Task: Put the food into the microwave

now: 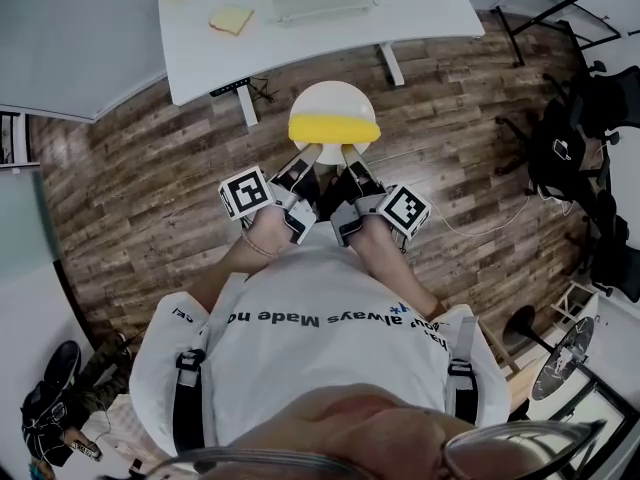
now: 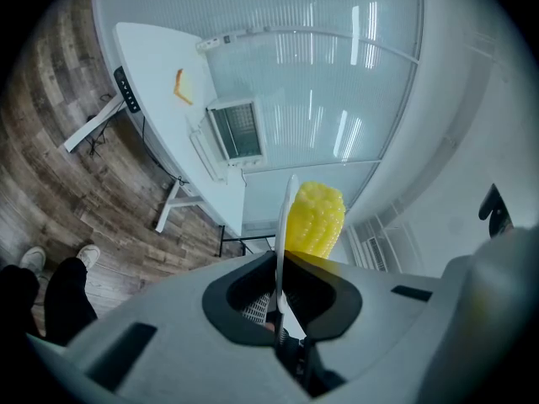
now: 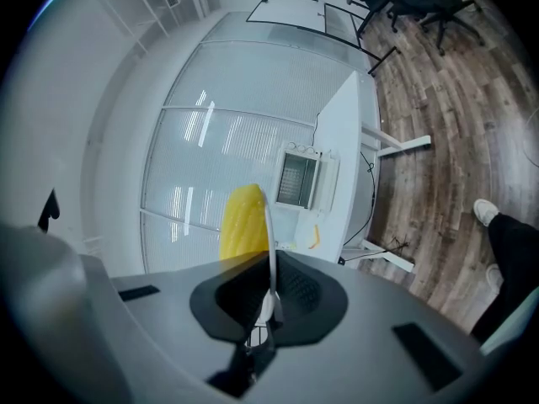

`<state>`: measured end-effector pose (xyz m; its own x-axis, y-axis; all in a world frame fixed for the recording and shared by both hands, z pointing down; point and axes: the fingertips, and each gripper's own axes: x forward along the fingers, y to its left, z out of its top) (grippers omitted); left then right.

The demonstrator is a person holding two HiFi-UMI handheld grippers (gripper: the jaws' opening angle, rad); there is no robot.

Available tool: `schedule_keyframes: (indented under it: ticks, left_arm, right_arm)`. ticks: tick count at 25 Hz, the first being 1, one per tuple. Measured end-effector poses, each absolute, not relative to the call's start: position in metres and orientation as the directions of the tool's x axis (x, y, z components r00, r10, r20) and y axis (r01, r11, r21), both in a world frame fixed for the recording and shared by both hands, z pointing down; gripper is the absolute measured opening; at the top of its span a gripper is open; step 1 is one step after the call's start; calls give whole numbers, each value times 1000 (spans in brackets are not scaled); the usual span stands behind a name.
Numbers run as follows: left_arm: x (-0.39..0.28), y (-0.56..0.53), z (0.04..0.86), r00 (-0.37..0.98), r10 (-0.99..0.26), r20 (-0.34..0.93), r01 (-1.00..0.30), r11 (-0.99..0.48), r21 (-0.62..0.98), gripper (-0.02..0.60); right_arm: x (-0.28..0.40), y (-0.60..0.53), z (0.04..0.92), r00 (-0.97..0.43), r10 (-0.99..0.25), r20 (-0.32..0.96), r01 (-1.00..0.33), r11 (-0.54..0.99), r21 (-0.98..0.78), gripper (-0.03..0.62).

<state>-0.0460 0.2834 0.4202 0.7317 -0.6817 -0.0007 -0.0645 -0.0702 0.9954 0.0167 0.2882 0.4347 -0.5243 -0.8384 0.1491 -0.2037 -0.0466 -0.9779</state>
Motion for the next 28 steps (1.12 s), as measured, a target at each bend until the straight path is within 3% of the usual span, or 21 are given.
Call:
schedule_keyframes:
  ticks: [28]
  left_arm:
    - [82,62,434,670,-739,65,-130,-30,991,23]
  right_arm:
    - [149,59,440,-594,-789,159,-218,-33,-975,18]
